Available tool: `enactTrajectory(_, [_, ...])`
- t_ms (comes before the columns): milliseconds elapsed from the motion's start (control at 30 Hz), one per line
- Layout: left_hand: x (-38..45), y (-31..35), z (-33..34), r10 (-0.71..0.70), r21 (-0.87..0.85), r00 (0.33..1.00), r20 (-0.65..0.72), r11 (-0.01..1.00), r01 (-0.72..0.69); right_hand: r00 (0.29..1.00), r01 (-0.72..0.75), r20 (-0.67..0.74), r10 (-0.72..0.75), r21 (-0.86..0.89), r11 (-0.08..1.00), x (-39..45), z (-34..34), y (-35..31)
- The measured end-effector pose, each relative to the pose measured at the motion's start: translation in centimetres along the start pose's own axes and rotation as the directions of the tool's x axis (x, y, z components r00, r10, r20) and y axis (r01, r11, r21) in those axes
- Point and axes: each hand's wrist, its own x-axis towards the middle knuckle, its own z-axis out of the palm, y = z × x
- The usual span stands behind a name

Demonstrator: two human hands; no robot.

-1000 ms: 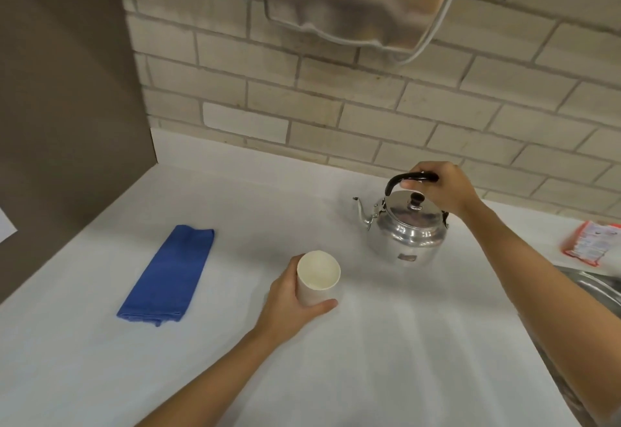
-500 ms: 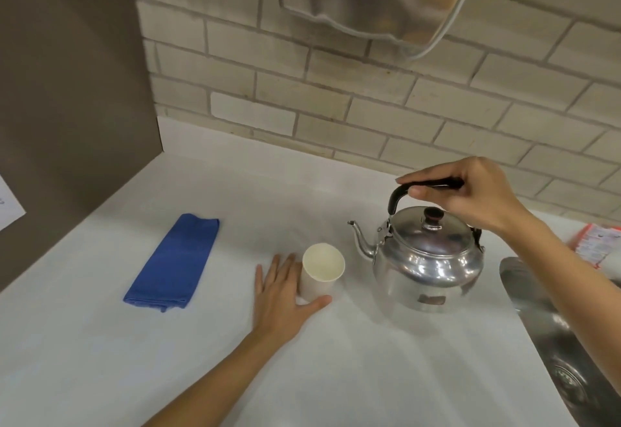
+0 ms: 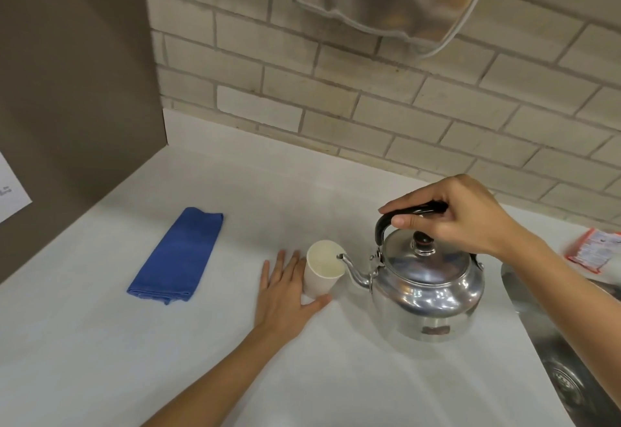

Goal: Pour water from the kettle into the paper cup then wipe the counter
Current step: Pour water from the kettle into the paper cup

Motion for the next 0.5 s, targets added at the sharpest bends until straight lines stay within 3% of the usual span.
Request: enactTrajectory(500, [-0.16,0.13,-0.07,-0.001,0.046,1.0,0.002,0.999,0.001,0.999,0.04,0.026,-0.038,-0.115,0.993,0.62,0.17,-0.8])
